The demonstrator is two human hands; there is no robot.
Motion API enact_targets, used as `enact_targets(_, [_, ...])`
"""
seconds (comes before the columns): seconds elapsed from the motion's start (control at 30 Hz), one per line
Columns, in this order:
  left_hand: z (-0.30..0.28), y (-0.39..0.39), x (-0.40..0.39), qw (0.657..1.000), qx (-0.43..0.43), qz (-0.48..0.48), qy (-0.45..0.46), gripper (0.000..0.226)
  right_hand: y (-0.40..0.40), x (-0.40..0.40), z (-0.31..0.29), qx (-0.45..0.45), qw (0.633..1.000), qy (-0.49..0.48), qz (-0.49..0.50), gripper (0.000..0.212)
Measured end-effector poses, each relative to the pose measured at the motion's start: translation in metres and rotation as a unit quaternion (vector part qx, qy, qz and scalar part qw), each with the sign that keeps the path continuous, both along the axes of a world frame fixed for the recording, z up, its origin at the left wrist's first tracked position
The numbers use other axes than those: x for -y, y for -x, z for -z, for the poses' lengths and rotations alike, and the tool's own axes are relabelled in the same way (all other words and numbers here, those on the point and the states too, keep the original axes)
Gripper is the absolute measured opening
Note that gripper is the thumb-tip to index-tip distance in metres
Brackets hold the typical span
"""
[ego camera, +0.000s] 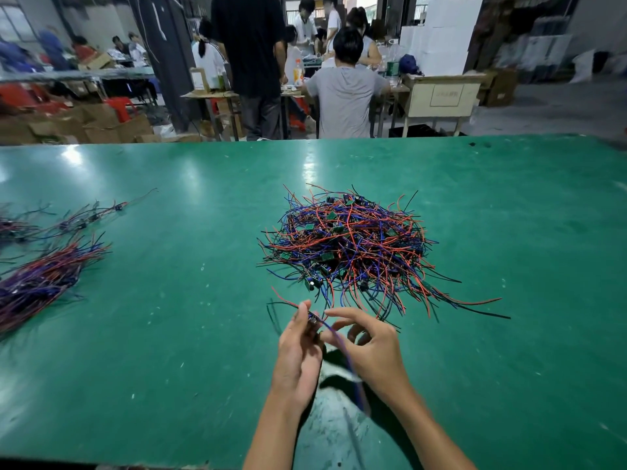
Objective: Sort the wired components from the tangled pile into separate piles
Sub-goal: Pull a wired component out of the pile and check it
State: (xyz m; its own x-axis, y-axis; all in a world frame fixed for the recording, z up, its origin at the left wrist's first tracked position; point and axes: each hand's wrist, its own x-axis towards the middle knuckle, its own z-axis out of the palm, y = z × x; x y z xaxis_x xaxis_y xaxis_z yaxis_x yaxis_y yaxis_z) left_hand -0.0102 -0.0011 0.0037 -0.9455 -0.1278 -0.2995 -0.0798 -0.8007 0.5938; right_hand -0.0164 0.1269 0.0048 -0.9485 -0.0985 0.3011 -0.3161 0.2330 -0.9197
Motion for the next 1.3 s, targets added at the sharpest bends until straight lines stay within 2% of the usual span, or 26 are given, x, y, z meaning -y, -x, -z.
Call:
enact_targets(0.07, [0.0,-0.001,0.001,1.0,0.001,0.005,0.006,0.018,-0.002,0.007,-0.002,0.037,0.995,0.096,0.007,0.012])
enact_targets(0.17, [0.0,-0.003,0.0,0.998,-0.017,0.021,0.055,0.02,-0.002,0.014,-0.007,0.1,0.974,0.199,0.043,0.02])
enact_targets(0.27, [0.0,-0.007,-0.005,0.99,-0.072,0.032,0.114,0.017,-0.001,0.015,-0.013,0.17,0.941,0.282,0.073,0.023])
enact_targets(0.33, [0.003,-0.009,-0.009,0.972,-0.102,0.033,0.21,0.021,0.003,0.009,-0.018,0.205,0.914,0.343,0.067,0.024])
enact_targets(0.4, [0.007,-0.01,-0.016,0.934,-0.124,0.045,0.331,0.02,0.009,-0.005,-0.025,0.237,0.892,0.385,0.027,0.022])
enact_targets(0.47, [0.008,-0.009,-0.024,0.914,-0.125,0.051,0.382,0.017,0.016,-0.025,-0.03,0.255,0.891,0.372,-0.042,0.021])
enact_targets(0.53, [0.004,-0.009,-0.027,0.926,-0.115,0.063,0.354,0.015,0.022,-0.043,-0.029,0.252,0.907,0.321,-0.107,0.027])
enact_targets(0.57, [0.002,-0.01,-0.026,0.933,-0.106,0.082,0.333,0.024,0.023,-0.052,-0.027,0.241,0.924,0.269,-0.126,0.03])
enact_targets(0.63, [-0.001,-0.01,-0.021,0.939,-0.093,0.148,0.297,0.044,0.025,-0.062,-0.024,0.21,0.954,0.153,-0.149,0.032])
enact_targets(0.73, [-0.004,-0.014,-0.016,0.926,-0.102,0.225,0.285,0.045,0.029,-0.069,-0.017,0.165,0.973,0.076,-0.144,0.029])
enact_targets(0.8, [-0.006,-0.015,-0.015,0.92,-0.104,0.247,0.285,0.043,0.03,-0.069,-0.013,0.124,0.984,0.055,-0.113,0.025])
enact_targets(0.87, [-0.008,-0.016,-0.016,0.922,-0.097,0.262,0.269,0.05,0.031,-0.067,-0.009,0.094,0.992,0.048,-0.069,0.021])
enact_targets(1.0, [-0.009,-0.018,-0.014,0.927,-0.096,0.277,0.234,0.045,0.027,-0.061,-0.002,0.114,0.99,0.083,-0.01,0.034])
enact_targets(1.13, [-0.009,-0.012,-0.016,0.919,-0.086,0.293,0.249,0.033,0.024,-0.059,-0.001,0.147,0.984,0.095,-0.034,0.027])
enact_targets(1.3, [-0.007,-0.009,-0.025,0.926,-0.07,0.221,0.299,0.03,0.021,-0.051,-0.002,0.103,0.992,0.067,-0.017,0.013])
